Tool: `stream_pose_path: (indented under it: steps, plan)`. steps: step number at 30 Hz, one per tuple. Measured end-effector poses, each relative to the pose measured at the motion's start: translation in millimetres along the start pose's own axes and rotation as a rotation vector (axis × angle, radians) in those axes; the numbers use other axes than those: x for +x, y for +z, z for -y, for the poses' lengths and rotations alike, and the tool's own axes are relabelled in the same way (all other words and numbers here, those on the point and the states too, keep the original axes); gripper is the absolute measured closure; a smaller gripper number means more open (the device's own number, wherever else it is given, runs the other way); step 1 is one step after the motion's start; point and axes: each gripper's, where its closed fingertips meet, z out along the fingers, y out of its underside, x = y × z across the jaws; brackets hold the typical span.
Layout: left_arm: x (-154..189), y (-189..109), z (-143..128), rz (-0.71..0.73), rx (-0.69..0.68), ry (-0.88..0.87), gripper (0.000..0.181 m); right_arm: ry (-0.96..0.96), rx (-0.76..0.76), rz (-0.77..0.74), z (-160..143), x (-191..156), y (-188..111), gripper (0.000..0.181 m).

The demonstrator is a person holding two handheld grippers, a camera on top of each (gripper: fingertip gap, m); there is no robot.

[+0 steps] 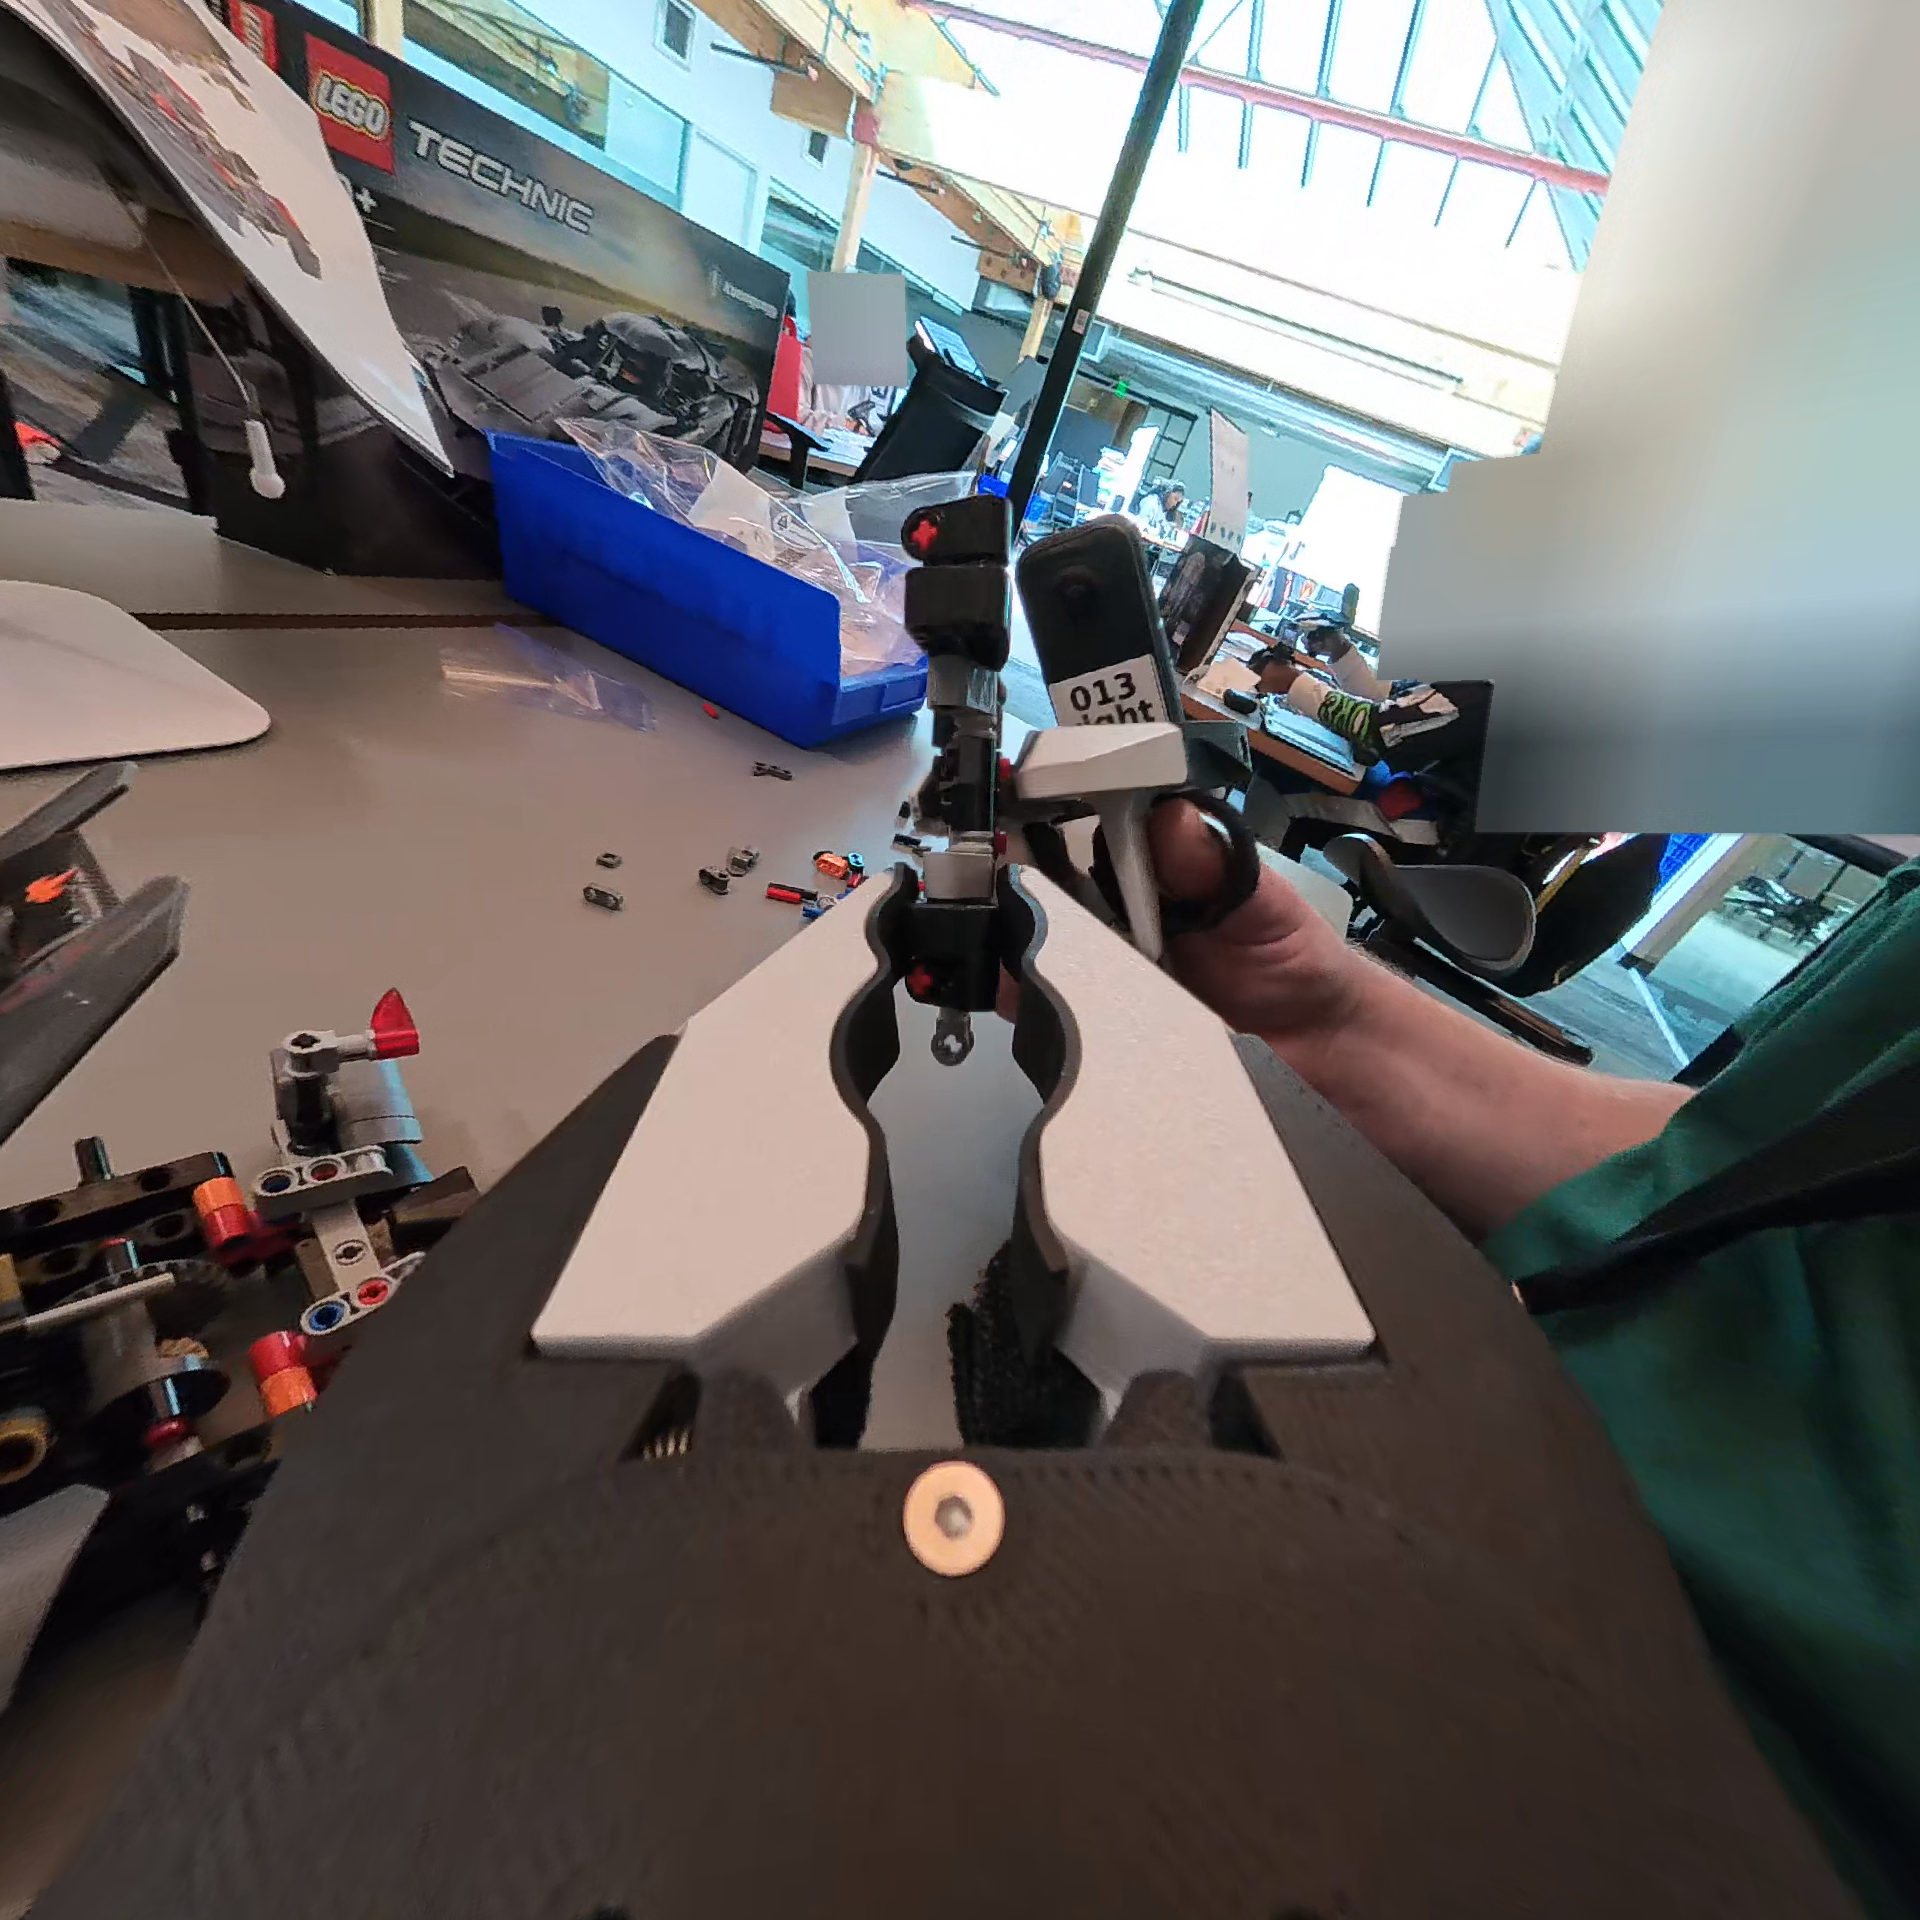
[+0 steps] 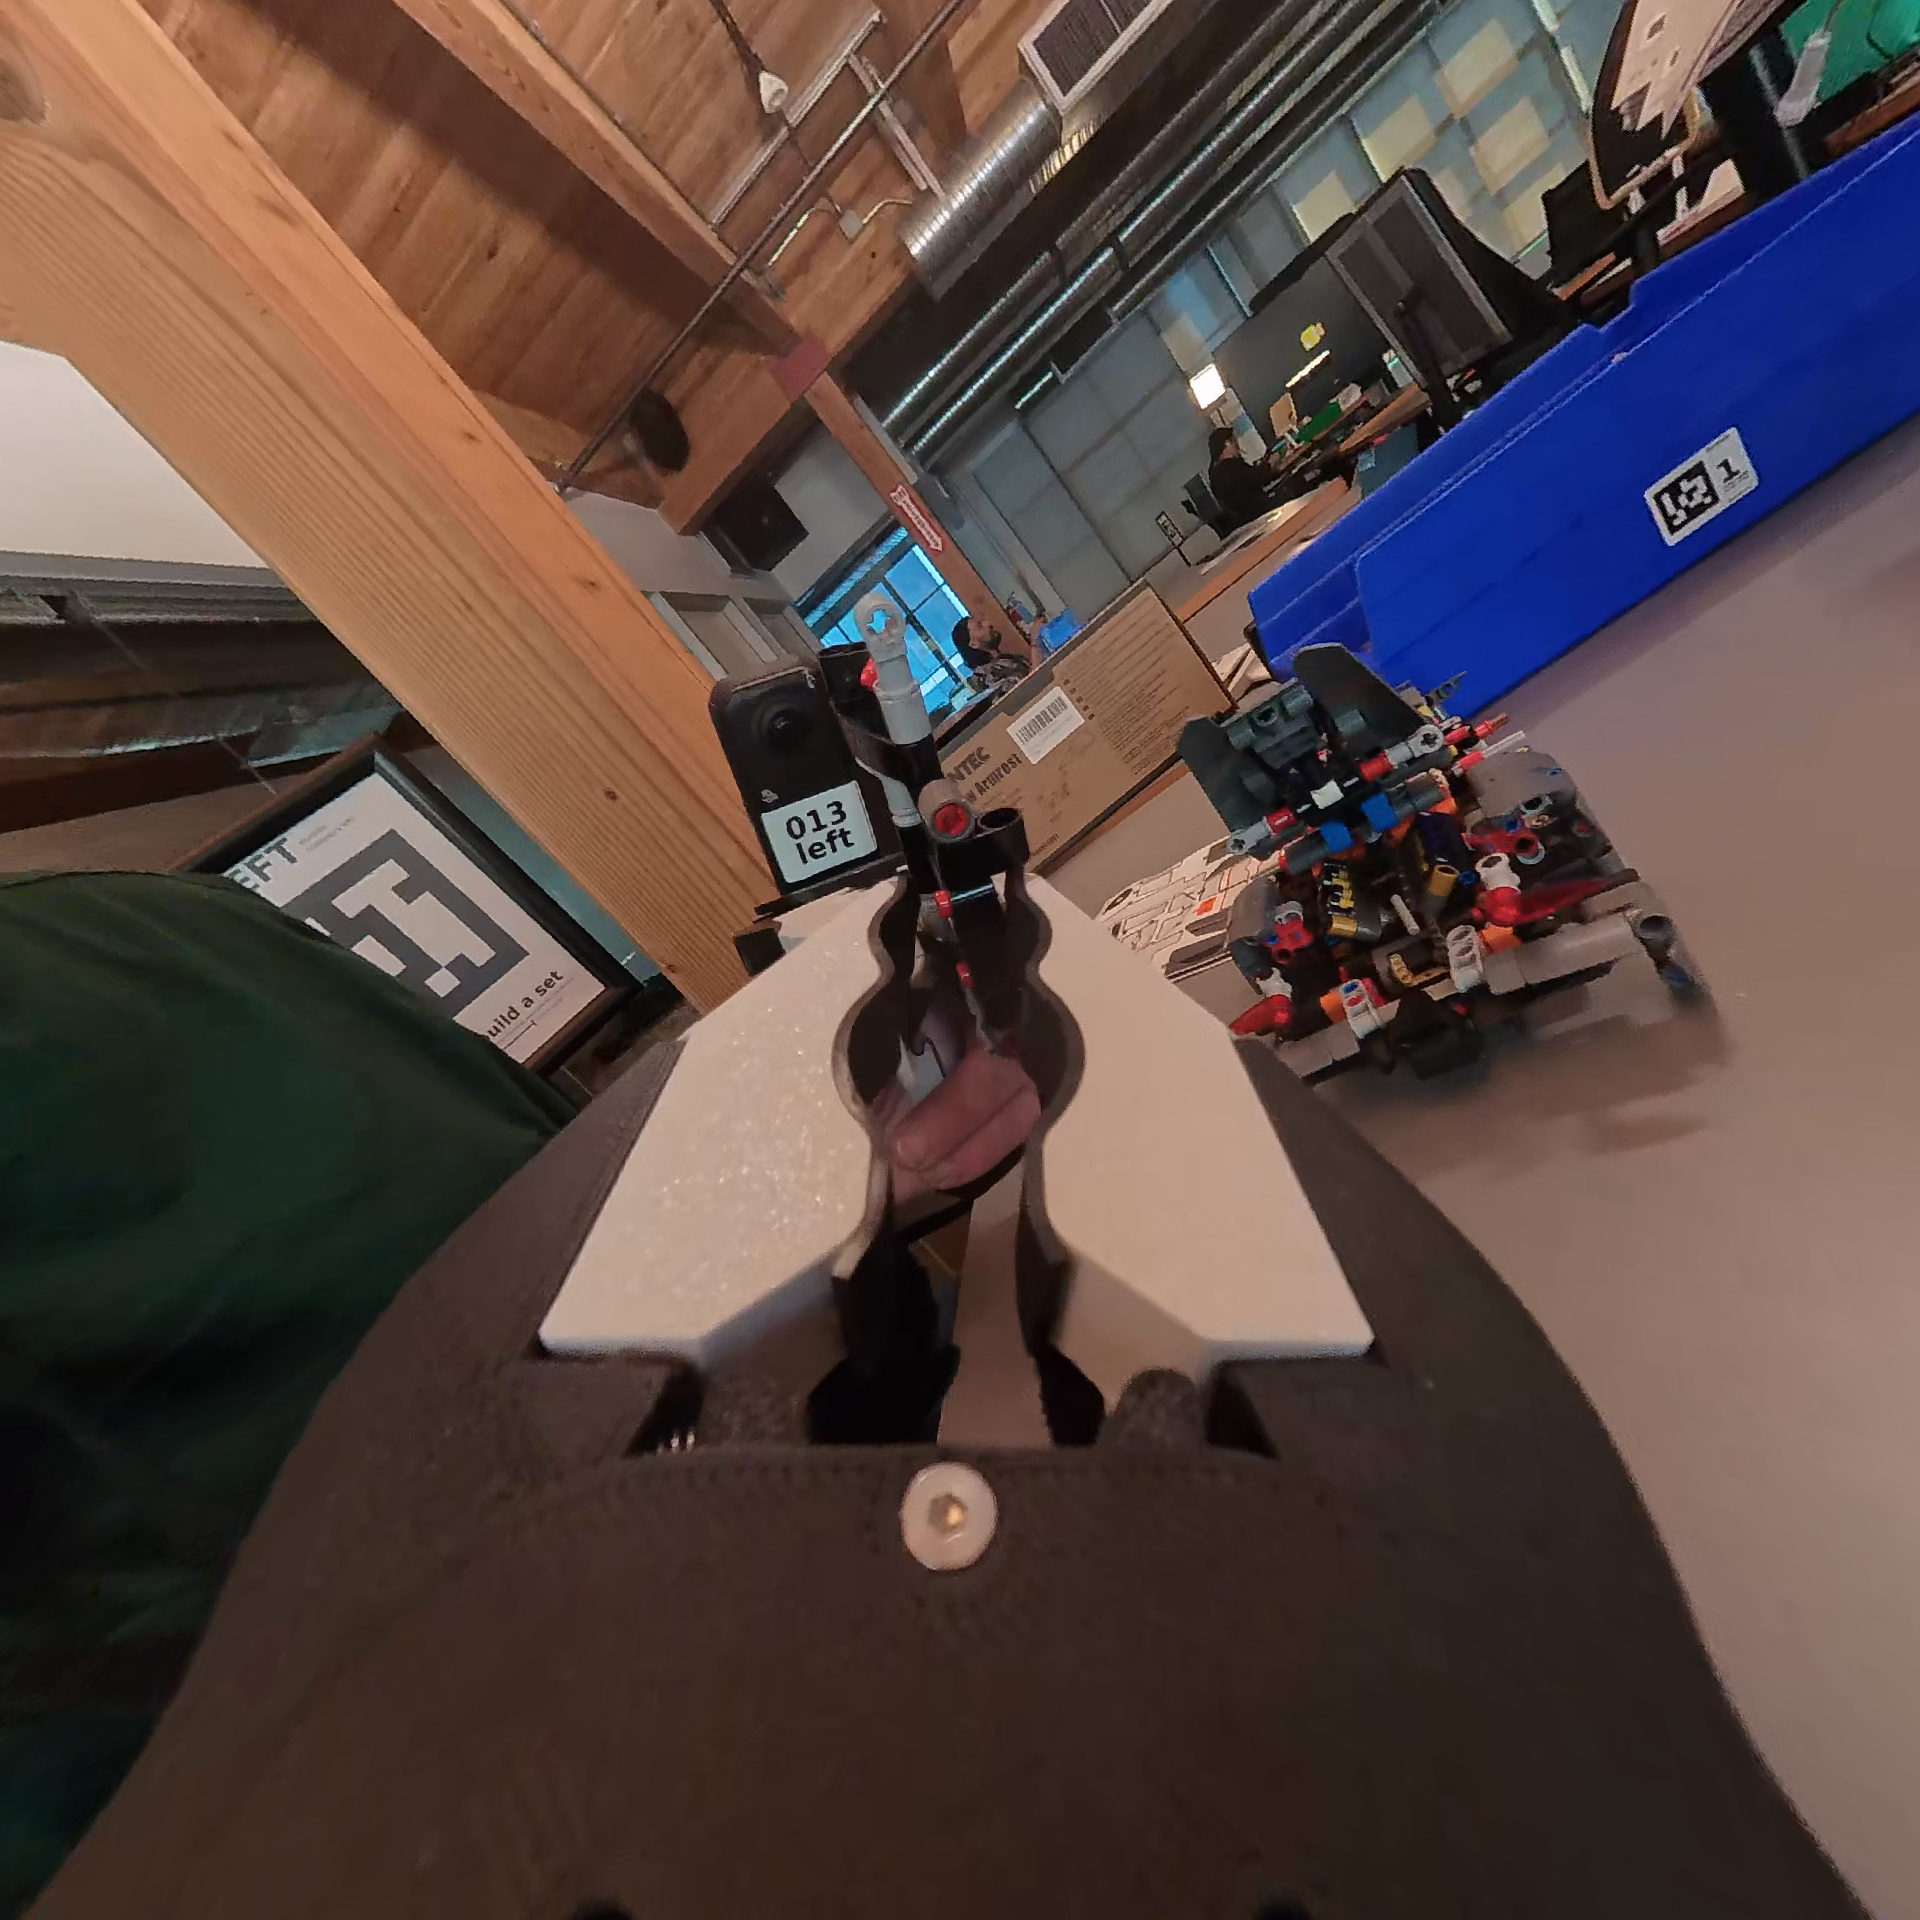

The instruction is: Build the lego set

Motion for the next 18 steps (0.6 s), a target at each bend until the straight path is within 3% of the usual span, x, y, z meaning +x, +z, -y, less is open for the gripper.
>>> stream_pose_path:
  steps: [1,9,11,13,18]
  plan:
    - [0.2,0.2,0.0,-0.001,0.001,-0.002,0.167,-0.004,-0.003,-0.006,-0.4,0.7,-0.1,0.167]
    - [8.5,-0.4,4.0,-0.216,0.119,-0.311,0.168,-0.056,-0.007,-0.019,1.6,-6.1,-1.4,0.170]
    - [10.1,-1.0,6.6,-0.247,0.162,-0.351,0.168,-0.062,0.002,-0.061,4.4,-2.8,-4.2,0.157]
    - [6.8,-0.8,5.3,-0.207,0.164,-0.323,0.167,-0.070,0.009,-0.121,8.3,2.4,-11.0,0.151]
    - [-9.4,-5.7,9.1,0.065,0.119,-0.029,0.167,-0.250,-0.042,-0.287,8.5,-4.9,-22.3,0.166]
